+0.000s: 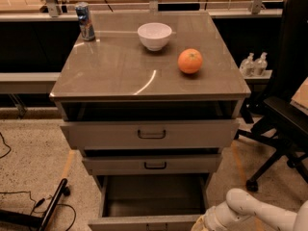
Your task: Close bottom drawer
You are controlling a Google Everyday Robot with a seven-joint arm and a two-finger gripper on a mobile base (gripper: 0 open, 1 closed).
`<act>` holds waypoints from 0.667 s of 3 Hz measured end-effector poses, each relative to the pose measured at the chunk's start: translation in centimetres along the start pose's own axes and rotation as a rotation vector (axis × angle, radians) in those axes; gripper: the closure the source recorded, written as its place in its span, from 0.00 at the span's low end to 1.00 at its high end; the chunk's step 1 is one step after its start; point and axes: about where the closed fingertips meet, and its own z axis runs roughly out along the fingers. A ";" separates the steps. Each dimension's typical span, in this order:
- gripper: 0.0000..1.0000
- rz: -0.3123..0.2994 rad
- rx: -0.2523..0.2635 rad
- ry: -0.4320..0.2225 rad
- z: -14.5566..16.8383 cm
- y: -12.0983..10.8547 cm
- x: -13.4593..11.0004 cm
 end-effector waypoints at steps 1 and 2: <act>1.00 -0.029 -0.017 -0.040 1.7 -0.6 0.6; 1.00 -0.067 -0.022 -0.062 3.7 -1.3 1.5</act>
Offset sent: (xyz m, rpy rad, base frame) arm 0.0084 0.0108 -0.0661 0.1015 -0.0728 0.0707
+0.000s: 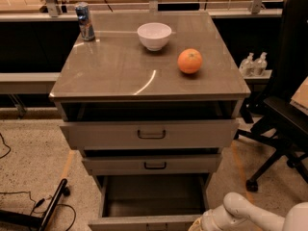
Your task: Close bottom drawer
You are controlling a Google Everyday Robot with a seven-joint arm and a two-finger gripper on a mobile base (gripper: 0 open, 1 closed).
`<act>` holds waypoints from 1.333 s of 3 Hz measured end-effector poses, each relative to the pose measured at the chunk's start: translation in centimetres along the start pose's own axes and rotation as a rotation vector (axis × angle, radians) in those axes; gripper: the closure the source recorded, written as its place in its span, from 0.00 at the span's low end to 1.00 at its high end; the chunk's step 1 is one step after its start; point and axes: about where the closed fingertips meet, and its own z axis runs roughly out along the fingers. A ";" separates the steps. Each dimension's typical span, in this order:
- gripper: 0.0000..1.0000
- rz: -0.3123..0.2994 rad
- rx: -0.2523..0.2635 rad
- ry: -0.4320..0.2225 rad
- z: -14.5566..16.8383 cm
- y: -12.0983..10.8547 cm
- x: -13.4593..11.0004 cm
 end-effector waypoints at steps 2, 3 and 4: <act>1.00 -0.027 0.041 -0.028 0.8 -2.2 0.5; 1.00 -0.047 0.081 -0.053 -0.1 -3.4 -0.4; 1.00 -0.062 0.110 -0.080 -0.6 -5.3 -1.3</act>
Offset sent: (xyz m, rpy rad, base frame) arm 0.0391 -0.0063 -0.0118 0.0322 -0.1014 -0.0395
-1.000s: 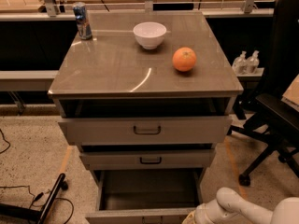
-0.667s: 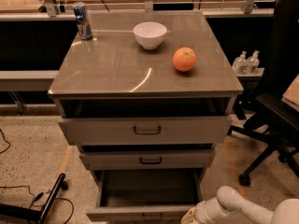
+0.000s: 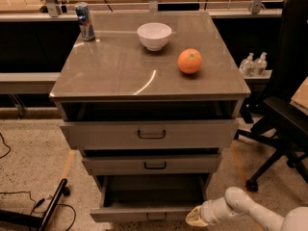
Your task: Close bottom drawer
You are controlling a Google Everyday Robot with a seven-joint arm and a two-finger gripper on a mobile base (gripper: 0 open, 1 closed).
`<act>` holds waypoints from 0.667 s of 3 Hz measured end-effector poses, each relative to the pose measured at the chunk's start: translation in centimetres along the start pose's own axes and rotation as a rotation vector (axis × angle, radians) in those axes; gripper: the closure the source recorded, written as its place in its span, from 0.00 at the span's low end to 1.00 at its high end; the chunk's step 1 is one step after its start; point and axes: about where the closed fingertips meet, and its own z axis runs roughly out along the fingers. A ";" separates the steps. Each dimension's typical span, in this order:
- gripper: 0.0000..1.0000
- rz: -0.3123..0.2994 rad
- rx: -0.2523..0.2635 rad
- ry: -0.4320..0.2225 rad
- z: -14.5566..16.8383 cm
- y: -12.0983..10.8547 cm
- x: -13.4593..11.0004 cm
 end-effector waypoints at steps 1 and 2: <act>1.00 -0.001 0.024 -0.022 0.5 -2.4 0.2; 1.00 -0.008 0.052 -0.041 1.0 -4.8 0.4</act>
Offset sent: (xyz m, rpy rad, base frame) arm 0.0796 -0.0069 -0.0245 0.0427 -0.0866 -0.0669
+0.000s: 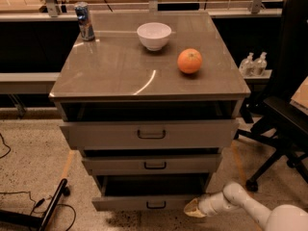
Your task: Close bottom drawer
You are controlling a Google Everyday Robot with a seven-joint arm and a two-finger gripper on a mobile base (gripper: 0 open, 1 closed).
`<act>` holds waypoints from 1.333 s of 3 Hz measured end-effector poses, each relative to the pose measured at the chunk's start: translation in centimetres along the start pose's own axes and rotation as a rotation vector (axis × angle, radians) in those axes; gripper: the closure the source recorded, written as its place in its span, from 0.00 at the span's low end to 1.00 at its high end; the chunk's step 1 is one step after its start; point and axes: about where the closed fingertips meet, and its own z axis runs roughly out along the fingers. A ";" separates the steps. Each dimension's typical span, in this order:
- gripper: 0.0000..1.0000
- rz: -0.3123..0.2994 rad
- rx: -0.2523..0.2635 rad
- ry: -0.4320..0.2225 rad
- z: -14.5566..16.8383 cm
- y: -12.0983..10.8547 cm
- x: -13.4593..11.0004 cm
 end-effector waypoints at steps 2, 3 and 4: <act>1.00 -0.003 0.033 -0.034 0.4 -3.2 -0.4; 1.00 0.006 0.050 -0.065 0.2 -4.6 -0.3; 1.00 0.006 0.050 -0.065 0.2 -4.6 -0.3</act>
Offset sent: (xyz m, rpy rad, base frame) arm 0.0555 -0.0070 -0.0025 0.0435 -0.0481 -0.0535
